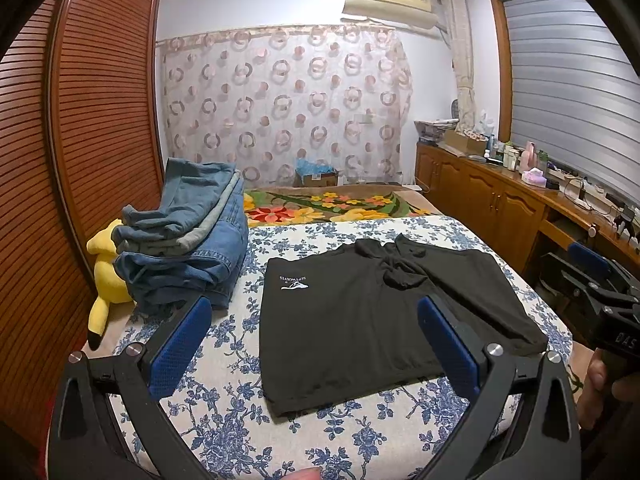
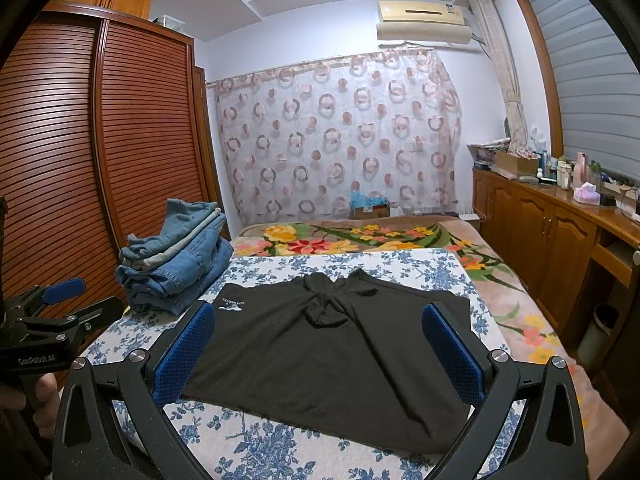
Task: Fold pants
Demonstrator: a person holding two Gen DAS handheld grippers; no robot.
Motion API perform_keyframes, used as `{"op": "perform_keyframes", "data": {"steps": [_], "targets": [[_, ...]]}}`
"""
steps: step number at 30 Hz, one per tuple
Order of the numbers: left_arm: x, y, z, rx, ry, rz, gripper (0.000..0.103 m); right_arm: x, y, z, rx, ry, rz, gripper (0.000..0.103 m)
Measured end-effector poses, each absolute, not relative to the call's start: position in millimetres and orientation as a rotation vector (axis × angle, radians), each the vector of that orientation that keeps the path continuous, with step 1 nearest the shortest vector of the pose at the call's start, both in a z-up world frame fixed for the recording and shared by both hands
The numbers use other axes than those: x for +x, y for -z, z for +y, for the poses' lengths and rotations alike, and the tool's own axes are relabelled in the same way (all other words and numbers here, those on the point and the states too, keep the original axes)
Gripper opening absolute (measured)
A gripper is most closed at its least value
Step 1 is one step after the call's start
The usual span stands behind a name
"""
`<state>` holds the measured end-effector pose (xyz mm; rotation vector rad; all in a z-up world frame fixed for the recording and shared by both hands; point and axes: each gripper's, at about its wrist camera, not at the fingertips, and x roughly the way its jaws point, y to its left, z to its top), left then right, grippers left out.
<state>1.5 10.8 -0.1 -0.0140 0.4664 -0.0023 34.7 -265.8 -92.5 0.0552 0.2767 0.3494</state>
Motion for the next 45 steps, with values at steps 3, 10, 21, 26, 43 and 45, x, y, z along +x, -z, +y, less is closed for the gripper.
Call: {"op": "perform_keyframes", "data": {"steps": [3,10,21,26,43,45], "targets": [[1.0,-0.3,9.2,-0.012,0.0,0.466,0.103,34.9,92.5,-266.1,0.057,-0.35,0.275,0.103],[0.5,-0.6,8.3,-0.008,-0.001,0.464,0.103,35.4,92.8,-266.1,0.06,-0.353,0.276,0.103],[-0.1,-1.0,7.1,-0.005,-0.001,0.462,0.103,35.0,93.5,-264.6,0.061,-0.356,0.276,0.103],[-0.6,-1.1,7.0,-0.004,-0.001,0.46,0.103,35.5,93.7,-264.6,0.063,-0.356,0.275,0.103],[-1.4,-0.7,5.9,-0.001,-0.002,0.457,0.103,36.9,94.2,-264.3,0.067,-0.358,0.276,0.103],[-1.5,-0.7,5.7,-0.001,-0.003,0.456,0.103,37.3,94.2,-263.7,0.067,-0.357,0.277,0.103]]}}
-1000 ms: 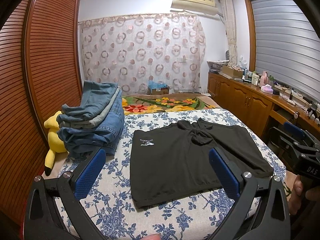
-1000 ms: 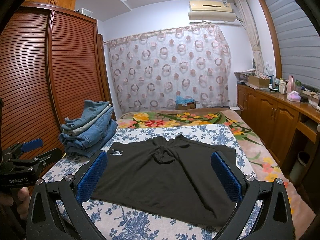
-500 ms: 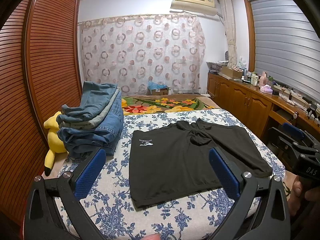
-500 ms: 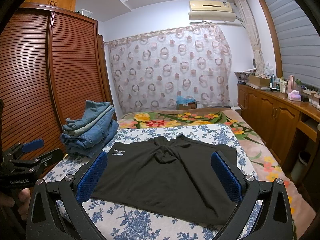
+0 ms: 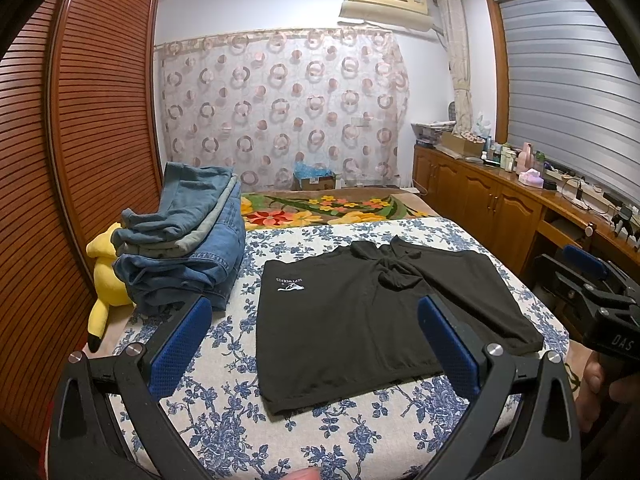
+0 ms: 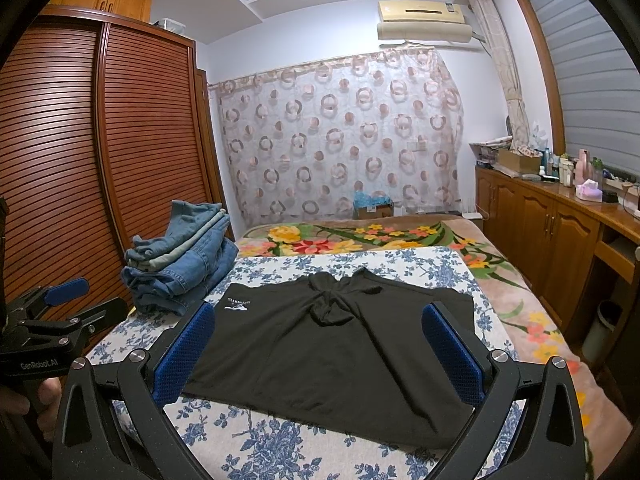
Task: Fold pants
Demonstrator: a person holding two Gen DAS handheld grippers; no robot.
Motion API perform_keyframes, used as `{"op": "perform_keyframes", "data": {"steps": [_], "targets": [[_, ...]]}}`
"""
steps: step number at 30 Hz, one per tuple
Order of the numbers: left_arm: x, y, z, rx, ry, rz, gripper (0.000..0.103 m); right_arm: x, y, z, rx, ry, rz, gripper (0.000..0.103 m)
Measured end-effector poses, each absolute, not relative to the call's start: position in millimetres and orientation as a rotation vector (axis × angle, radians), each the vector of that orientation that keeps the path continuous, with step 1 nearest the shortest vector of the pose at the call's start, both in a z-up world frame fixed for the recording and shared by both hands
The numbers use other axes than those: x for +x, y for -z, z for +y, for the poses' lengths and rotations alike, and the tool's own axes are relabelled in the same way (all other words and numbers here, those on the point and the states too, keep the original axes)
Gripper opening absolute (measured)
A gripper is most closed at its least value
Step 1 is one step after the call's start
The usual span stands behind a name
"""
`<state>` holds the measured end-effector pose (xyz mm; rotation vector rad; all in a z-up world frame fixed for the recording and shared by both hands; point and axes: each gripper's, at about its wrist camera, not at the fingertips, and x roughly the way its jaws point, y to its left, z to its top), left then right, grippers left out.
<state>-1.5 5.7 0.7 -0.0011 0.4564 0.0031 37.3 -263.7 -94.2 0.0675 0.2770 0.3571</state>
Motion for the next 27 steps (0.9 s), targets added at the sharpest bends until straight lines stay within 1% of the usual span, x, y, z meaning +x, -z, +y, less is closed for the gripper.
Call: {"op": "perform_keyframes", "data": {"steps": [19,23,27], "targets": [[-3,-8,0,0.001,0.001,0.458,0.103,39,95,-264,0.071,-0.357,0.279,0.103],[0,-15,-10,0.003,0.012,0.481,0.103,41,96,-267,0.073,-0.351,0.287,0.103],[14,-8,-9,-0.007,0.038,0.521,0.103,47,100,-273,0.074,-0.338,0.303,0.103]]}}
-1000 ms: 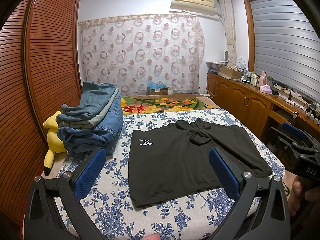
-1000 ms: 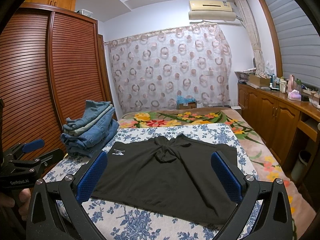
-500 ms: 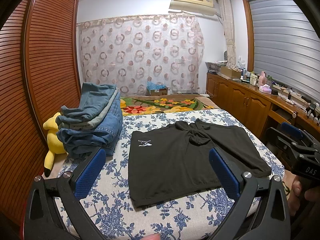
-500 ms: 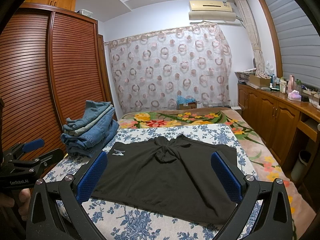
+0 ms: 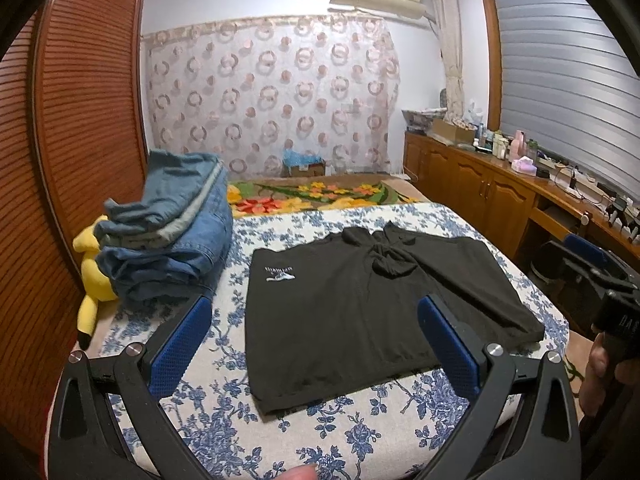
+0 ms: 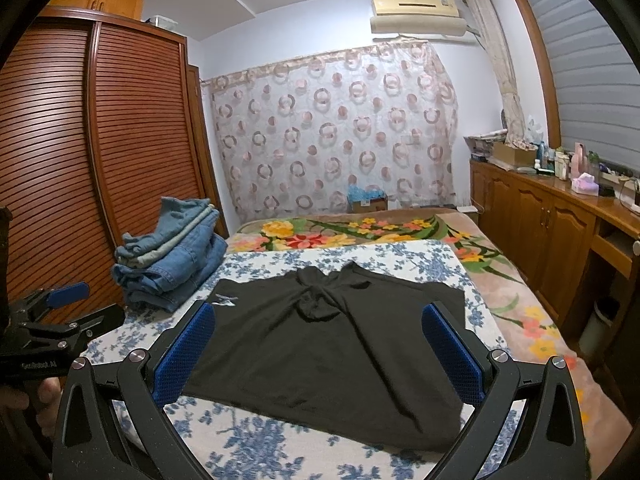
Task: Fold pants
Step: 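Reach the right tool to the black garment's hem and close on it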
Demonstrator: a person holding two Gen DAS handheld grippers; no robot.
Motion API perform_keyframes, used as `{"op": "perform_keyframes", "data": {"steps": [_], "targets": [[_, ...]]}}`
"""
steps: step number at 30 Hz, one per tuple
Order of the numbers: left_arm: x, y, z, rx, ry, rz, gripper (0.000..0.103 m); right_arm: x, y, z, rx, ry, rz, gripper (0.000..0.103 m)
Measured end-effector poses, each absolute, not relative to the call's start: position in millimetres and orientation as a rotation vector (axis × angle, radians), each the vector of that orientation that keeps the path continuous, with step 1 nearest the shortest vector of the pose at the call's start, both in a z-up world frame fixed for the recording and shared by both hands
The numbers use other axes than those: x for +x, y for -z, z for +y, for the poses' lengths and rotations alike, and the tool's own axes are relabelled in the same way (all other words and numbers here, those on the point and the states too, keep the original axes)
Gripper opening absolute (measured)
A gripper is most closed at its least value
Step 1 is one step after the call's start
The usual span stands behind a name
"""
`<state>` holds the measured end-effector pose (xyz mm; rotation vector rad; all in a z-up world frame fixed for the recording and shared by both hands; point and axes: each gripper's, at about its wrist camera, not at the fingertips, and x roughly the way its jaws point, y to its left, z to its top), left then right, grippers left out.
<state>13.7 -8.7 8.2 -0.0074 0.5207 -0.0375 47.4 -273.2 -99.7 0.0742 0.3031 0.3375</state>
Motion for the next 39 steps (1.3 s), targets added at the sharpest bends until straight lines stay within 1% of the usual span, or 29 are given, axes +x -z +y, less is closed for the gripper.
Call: {"op": "perform_keyframes", "data": {"steps": [11,19,22,24,25,27,31,32,36,39], "targets": [[42,17,-13,0.025,0.112,0.57,0.103,64,103,-283,0.031,-0.28,0.334,0.103],[60,19,-27,0.069,0.175,0.582,0.103,71,96,-279,-0.001,-0.272,0.351,0.099],[68,20,-33,0.079,0.198,0.589,0.103,75,98,-280,0.0,-0.283,0.369,0.094],[73,21,-35,0.078,0.212,0.596,0.103,80,98,-283,0.001,-0.285,0.384,0.088],[76,23,-37,0.076,0.216,0.601,0.103,84,99,-283,0.003,-0.29,0.398,0.086],[81,27,-40,0.075,0.22,0.613,0.103,92,100,-285,0.007,-0.288,0.422,0.078],[88,37,-47,0.064,0.242,0.647,0.103,114,102,-286,-0.008,-0.285,0.492,0.07],[91,38,-48,0.064,0.244,0.655,0.103,120,103,-286,-0.012,-0.28,0.51,0.066],[97,50,-51,0.059,0.254,0.689,0.103,145,104,-286,-0.006,-0.281,0.596,0.059],[102,58,-52,0.057,0.261,0.718,0.103,164,106,-286,0.01,-0.283,0.669,0.055]]}}
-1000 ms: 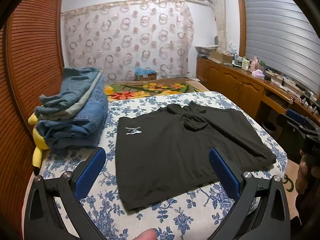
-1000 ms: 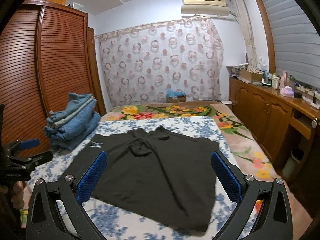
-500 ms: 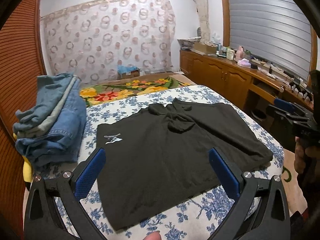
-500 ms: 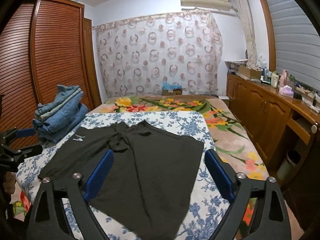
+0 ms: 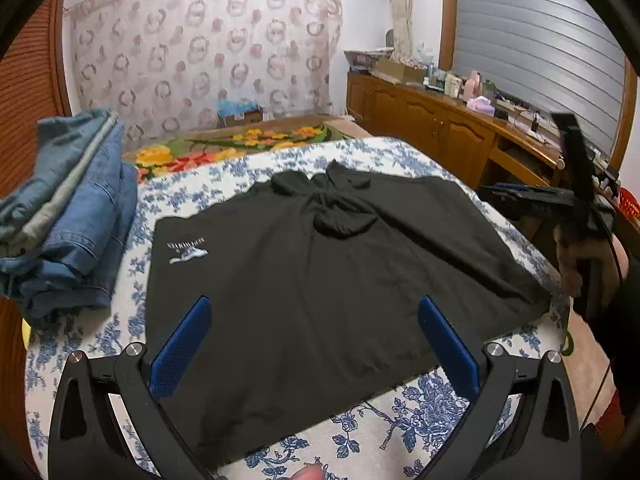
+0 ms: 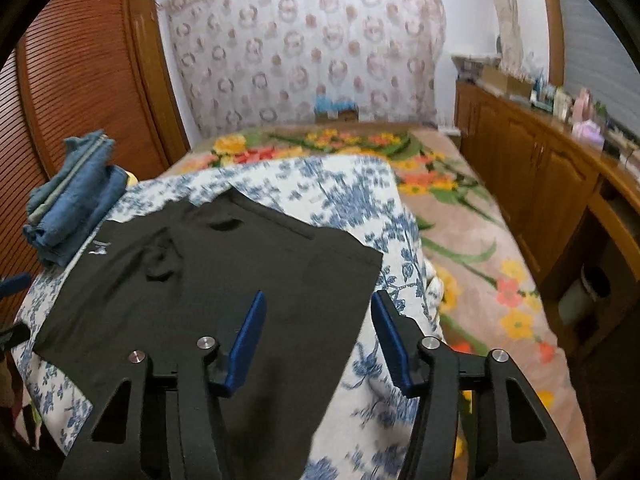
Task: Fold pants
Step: 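Reach the right tool to the black garment's hem and close on it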
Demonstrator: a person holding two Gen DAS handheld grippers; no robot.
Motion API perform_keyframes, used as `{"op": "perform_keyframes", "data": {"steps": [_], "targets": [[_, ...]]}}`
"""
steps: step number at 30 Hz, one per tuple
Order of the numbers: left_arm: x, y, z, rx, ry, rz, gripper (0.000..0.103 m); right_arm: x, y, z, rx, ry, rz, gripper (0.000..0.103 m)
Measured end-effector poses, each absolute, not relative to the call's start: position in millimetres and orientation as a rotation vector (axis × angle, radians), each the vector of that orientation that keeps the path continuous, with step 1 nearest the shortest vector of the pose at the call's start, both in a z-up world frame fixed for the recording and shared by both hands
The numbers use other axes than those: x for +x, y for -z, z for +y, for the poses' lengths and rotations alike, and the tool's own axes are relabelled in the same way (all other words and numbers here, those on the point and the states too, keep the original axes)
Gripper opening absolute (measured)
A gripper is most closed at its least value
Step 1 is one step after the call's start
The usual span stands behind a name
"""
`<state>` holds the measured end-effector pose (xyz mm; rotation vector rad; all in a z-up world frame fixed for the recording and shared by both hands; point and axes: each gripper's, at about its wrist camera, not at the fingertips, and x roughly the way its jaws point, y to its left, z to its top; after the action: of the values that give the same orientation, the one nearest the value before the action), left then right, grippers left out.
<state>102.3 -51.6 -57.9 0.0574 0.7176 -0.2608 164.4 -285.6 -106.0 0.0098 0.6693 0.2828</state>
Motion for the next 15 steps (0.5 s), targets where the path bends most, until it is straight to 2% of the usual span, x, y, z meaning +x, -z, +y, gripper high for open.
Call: {"op": "perform_keyframes", "data": {"steps": [8,9,13,15], "targets": [[114,81,-49,0.048,0.261,0.79,0.103,208,91,-303,0.078,-0.267,0.832,0.038],[115,84,-48,0.048,0.258,0.797,0.103,209,85,-305,0.093,-0.269,0.829,0.034],[120,91,-45,0.04,0.252,0.826,0.103,206,72,-306,0.11,-0.284,0.834,0.029],[121,94,-43,0.035,0.252,0.833,0.103,204,70,-305,0.101,-0.289,0.83,0.02]]}}
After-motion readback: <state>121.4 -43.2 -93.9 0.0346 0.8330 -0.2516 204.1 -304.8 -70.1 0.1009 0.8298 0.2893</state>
